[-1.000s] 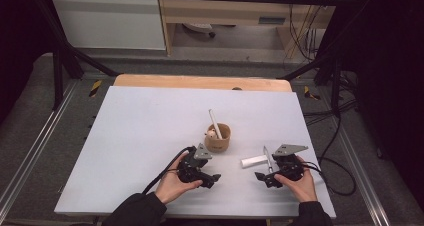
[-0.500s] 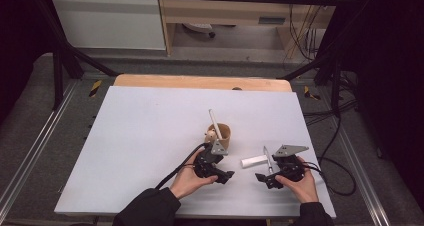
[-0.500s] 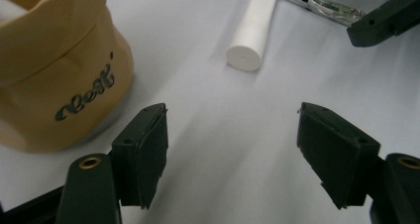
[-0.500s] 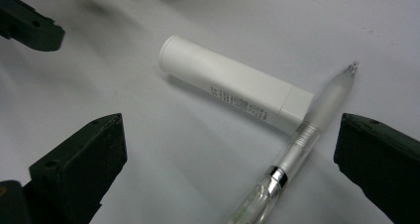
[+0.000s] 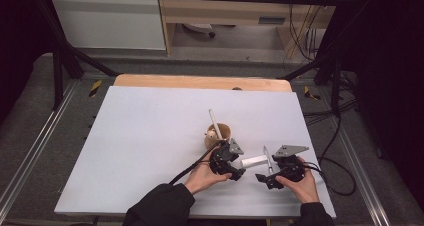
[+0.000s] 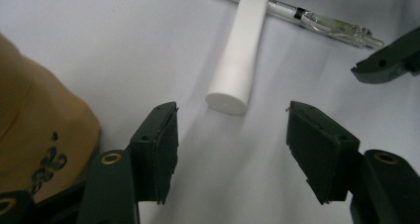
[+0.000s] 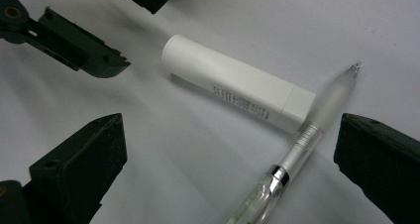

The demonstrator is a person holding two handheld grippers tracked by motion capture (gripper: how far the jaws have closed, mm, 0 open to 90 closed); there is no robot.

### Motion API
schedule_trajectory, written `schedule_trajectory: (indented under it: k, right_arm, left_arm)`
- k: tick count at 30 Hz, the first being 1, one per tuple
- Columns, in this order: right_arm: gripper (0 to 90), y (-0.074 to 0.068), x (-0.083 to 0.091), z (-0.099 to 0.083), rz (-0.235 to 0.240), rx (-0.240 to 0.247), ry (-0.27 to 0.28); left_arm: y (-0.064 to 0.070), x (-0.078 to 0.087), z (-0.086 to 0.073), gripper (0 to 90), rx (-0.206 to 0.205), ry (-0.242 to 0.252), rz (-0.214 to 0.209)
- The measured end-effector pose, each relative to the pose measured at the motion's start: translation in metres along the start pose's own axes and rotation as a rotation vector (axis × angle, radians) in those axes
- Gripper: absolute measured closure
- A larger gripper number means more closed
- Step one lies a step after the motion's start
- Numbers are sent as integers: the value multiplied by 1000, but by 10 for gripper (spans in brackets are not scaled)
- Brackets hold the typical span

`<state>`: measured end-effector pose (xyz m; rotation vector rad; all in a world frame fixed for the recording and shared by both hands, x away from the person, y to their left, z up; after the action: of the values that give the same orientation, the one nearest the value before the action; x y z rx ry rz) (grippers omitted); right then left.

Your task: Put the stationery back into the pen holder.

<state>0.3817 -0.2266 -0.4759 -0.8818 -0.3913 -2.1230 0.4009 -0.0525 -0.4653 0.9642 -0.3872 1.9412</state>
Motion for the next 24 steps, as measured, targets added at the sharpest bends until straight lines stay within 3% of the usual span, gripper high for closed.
schedule_trajectory:
  k: [12,24]
  right_arm:
    - [7,0,-1,0,6,5,0]
    - [7,0,0,0,11,4,2]
  left_arm:
    - [0,-20,8,515,-9,-19,6]
    - [0,-24,14,627,-26,-28,-16]
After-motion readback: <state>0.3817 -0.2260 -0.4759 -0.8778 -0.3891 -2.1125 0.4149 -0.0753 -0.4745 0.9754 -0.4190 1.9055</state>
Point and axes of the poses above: each handheld gripper's, and its own axes: x roughly backward along the jaws, z roughly out of its top, y roughly to its right, the point moved 5 cm from there along -x, roughly forward along the jaws, and after that the axes turned 7 degrees about x, right-handed, at the moved point
